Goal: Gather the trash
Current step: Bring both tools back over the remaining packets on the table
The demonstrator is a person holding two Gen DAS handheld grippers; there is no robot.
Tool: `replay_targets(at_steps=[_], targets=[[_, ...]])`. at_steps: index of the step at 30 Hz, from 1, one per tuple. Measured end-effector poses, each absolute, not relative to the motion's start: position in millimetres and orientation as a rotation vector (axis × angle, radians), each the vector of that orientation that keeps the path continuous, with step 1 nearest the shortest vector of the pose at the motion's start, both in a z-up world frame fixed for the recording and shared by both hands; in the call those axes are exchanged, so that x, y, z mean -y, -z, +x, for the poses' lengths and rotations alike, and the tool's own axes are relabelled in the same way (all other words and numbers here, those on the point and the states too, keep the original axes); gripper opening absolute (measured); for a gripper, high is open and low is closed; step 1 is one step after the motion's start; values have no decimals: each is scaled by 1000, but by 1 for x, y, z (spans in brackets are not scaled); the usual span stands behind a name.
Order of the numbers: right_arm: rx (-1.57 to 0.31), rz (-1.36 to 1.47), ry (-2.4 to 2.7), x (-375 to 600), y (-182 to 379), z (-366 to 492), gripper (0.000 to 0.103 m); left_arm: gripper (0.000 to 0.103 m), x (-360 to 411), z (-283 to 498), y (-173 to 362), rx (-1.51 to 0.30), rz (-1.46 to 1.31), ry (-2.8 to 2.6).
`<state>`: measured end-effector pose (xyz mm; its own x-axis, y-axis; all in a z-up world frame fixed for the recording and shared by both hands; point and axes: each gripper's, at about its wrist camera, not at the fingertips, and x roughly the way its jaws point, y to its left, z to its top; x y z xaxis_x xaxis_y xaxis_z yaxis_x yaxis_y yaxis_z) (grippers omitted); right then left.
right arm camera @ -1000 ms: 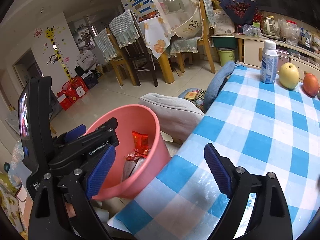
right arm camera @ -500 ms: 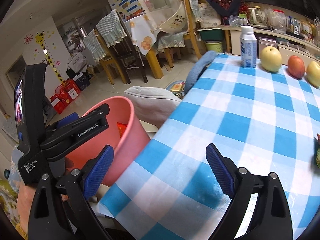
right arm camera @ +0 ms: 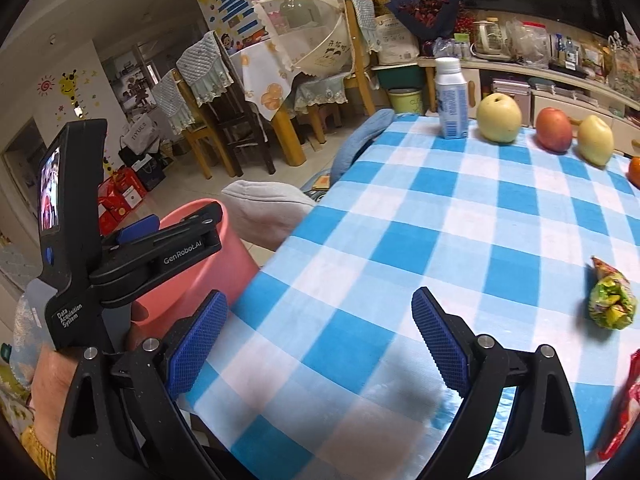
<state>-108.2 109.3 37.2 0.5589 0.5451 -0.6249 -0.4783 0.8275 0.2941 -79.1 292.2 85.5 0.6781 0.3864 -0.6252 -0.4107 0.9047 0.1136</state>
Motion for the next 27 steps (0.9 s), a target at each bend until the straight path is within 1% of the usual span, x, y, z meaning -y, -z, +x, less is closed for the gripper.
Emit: replay_targets(at_steps=[27], targets=[[-722,121,-418,-1,-50,-109,92,84,-180,-52,-75,-693,91,-218]])
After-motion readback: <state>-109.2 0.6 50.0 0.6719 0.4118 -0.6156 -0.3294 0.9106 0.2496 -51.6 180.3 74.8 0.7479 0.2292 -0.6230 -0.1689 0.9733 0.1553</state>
